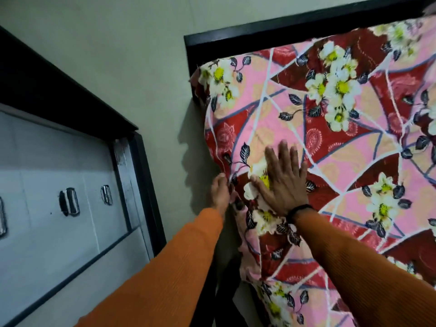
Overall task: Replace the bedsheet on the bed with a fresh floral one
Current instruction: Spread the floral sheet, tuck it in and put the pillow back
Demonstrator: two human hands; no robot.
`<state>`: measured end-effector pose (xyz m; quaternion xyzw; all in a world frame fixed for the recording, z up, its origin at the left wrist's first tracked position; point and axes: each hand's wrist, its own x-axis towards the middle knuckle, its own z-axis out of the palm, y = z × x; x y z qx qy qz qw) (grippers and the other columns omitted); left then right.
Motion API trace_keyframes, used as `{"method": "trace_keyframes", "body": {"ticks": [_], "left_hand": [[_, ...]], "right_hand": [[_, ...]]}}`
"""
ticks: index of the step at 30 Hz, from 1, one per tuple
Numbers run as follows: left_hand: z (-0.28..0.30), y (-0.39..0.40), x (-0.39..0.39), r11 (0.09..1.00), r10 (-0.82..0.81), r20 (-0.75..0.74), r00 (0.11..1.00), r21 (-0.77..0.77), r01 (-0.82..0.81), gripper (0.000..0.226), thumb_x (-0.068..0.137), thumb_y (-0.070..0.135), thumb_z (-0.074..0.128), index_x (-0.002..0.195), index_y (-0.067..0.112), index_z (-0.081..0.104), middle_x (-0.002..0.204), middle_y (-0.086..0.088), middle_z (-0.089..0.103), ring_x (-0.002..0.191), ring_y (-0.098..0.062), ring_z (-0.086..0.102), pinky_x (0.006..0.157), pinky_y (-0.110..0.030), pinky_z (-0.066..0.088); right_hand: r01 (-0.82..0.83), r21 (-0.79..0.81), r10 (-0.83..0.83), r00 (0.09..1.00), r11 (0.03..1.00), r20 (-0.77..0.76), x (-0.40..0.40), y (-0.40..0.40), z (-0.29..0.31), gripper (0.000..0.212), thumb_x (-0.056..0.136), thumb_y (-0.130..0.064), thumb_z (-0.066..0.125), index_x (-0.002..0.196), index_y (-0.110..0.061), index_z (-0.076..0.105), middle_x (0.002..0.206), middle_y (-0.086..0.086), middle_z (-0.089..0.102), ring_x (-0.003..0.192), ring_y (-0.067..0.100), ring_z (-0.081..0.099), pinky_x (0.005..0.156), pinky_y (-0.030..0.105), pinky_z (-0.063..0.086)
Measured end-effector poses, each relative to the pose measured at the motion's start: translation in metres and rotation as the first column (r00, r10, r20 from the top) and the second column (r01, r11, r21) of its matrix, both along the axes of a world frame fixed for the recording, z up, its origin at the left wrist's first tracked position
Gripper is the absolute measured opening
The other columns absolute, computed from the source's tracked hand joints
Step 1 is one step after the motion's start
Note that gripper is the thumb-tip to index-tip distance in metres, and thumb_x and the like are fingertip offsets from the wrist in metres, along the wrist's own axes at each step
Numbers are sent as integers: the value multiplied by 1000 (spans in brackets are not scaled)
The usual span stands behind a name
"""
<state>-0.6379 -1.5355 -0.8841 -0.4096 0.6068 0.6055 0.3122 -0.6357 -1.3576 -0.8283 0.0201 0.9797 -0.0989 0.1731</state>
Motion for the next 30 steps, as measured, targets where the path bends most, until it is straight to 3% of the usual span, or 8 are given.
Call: {"method": "trace_keyframes", "body": {"ticks": [2,5,11,15,17,19,22,30], "left_hand": [[-27,24,-4,994,71,135,988,75,-81,77,97,69,38,151,15,47,152,-9,49,137,-34,49,115,-45,39],[-55,36,-9,994,100,142,985,-60,-93,67,106,52,35,151,3,43,157,-19,41,146,-40,37,120,-48,29],[-40,-11,-32,847,-444,111,889,-273,457,50,92,34,51,135,9,54,134,-19,62,122,-40,58,104,-45,47],[-11,-58,-125,884,-45,5,999,-465,42,31,96,38,52,106,15,71,113,-15,72,107,-35,66,94,-40,52],[9,-62,-188,931,95,-112,989,-341,-128,43,95,60,52,90,22,70,97,-7,74,87,-26,68,81,-34,54],[19,-61,-239,949,-29,-191,981,-315,-33,42,88,65,62,91,25,72,98,-1,76,86,-20,68,81,-35,56],[13,-66,-277,886,-213,-154,965,-447,125,19,81,47,79,82,28,75,99,-1,78,95,-26,73,93,-47,60],[38,-98,-316,428,-598,172,783,-758,493,28,98,38,61,114,19,72,124,-15,68,116,-39,61,98,-40,48]], "right_hand": [[84,-20,-84,996,996,4,-32,-3,-1,92,89,-84,18,163,-33,-3,170,2,-17,156,32,-14,119,70,8],[167,-63,-162,984,984,67,-69,-5,-6,93,85,-88,25,159,-44,-12,167,-4,-26,154,31,-22,118,73,2],[173,-78,-151,961,982,231,-88,-10,-12,105,73,-98,26,151,-50,-27,158,-7,-45,145,32,-42,111,75,-15],[174,-126,-139,959,977,245,-90,-8,-7,112,69,-101,28,153,-48,-24,159,-5,-43,144,34,-43,110,78,-13],[178,-106,-160,975,978,154,-89,-10,-7,110,74,-97,34,159,-44,-12,166,1,-31,149,37,-33,110,77,-14],[127,-95,-125,992,987,20,-87,-14,-6,99,81,-89,43,161,-37,16,171,10,-1,156,40,-7,114,73,-9],[-81,-123,57,980,989,-192,-94,-33,-7,64,89,-68,59,134,-23,58,140,14,53,131,34,45,111,63,30],[-33,-332,-16,989,943,-145,-135,-84,-13,18,80,-14,81,74,-8,64,80,10,58,75,32,54,61,37,42]]}}
